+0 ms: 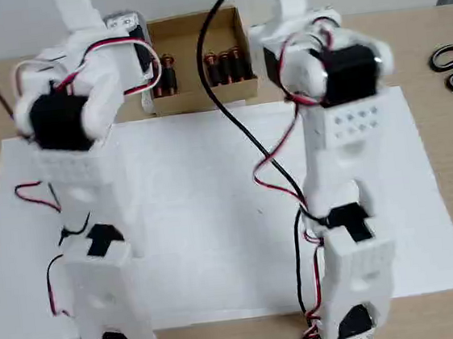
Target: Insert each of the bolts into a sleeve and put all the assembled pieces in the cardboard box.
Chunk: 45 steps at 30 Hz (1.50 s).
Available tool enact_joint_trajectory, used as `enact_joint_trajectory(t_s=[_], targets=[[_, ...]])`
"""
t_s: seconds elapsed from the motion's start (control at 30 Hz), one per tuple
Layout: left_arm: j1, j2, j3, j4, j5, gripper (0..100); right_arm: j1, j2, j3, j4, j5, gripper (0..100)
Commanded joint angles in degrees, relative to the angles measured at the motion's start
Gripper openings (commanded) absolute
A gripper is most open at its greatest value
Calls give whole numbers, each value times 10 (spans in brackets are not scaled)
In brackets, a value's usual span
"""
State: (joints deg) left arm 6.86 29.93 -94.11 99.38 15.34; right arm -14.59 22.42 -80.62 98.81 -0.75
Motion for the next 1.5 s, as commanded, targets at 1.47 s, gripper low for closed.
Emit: enact_joint_trajectory(t_s=[1.47], targets=[[-119, -961, 1053, -134, -46, 6, 173, -1120, 1258, -117, 0, 4]])
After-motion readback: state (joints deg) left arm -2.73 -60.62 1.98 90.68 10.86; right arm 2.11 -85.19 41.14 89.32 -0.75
